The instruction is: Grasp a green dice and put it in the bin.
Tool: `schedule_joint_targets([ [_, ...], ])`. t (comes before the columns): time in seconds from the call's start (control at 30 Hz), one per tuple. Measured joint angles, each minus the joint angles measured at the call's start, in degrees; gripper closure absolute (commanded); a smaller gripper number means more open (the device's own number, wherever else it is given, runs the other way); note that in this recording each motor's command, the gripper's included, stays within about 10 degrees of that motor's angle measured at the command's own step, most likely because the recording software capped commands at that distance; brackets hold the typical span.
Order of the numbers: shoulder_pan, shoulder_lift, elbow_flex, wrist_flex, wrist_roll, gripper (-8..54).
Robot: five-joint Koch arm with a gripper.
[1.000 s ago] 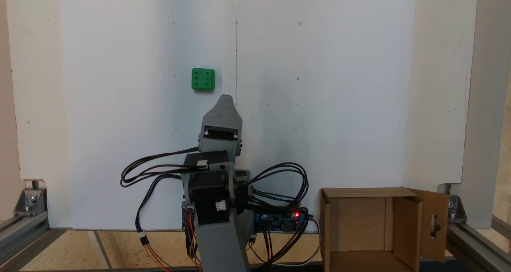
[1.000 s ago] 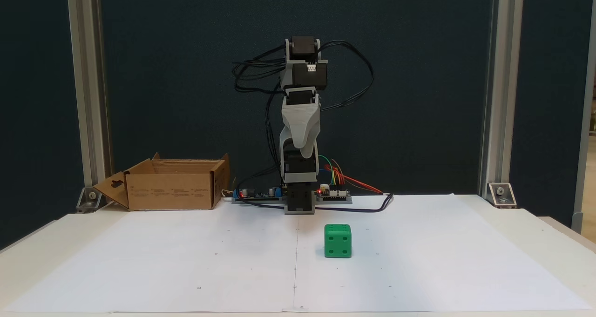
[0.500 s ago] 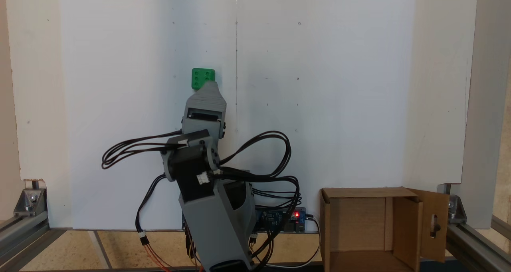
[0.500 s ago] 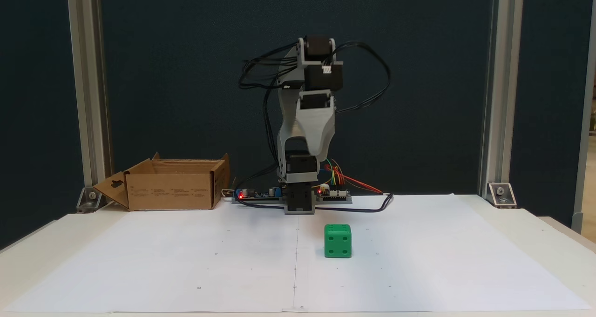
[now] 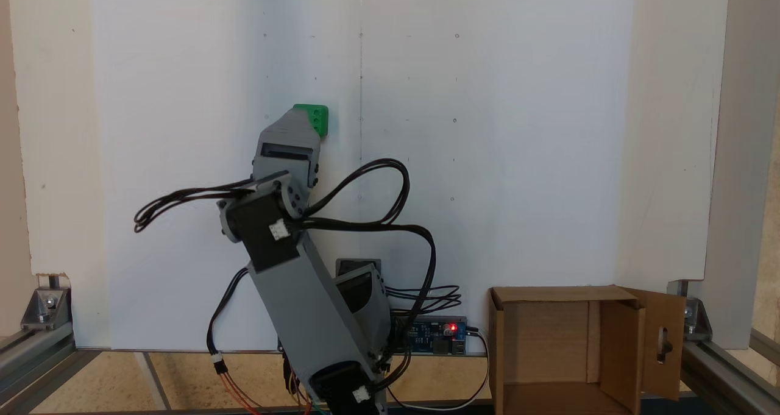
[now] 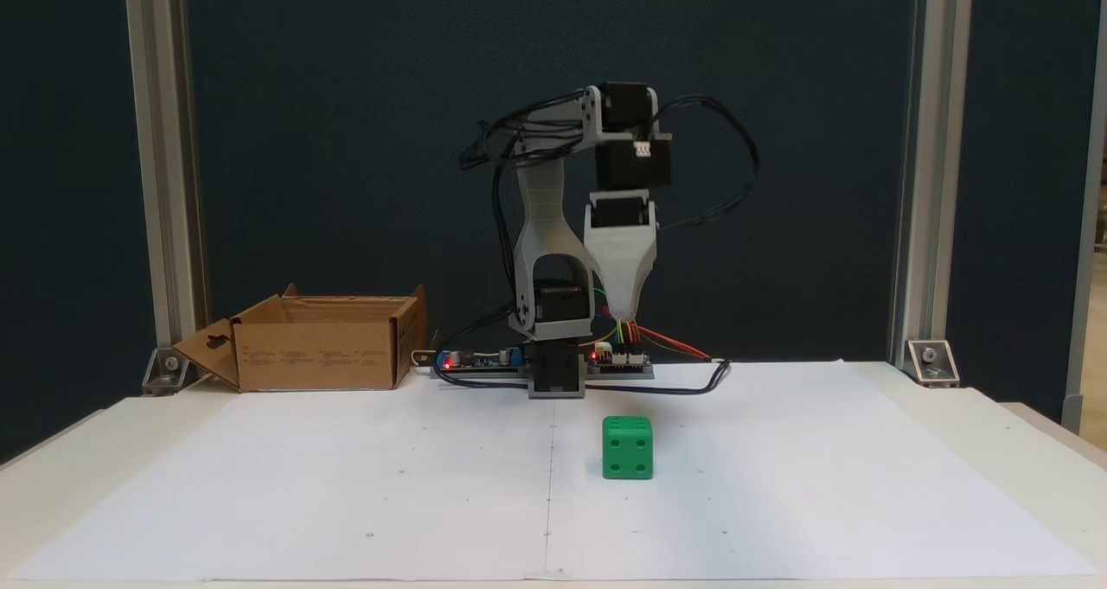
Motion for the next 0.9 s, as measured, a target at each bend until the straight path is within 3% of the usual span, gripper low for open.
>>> schedule_joint_targets([
  [0.9, 1.5, -7.9, 0.0, -4.6, 0.0, 2.3],
])
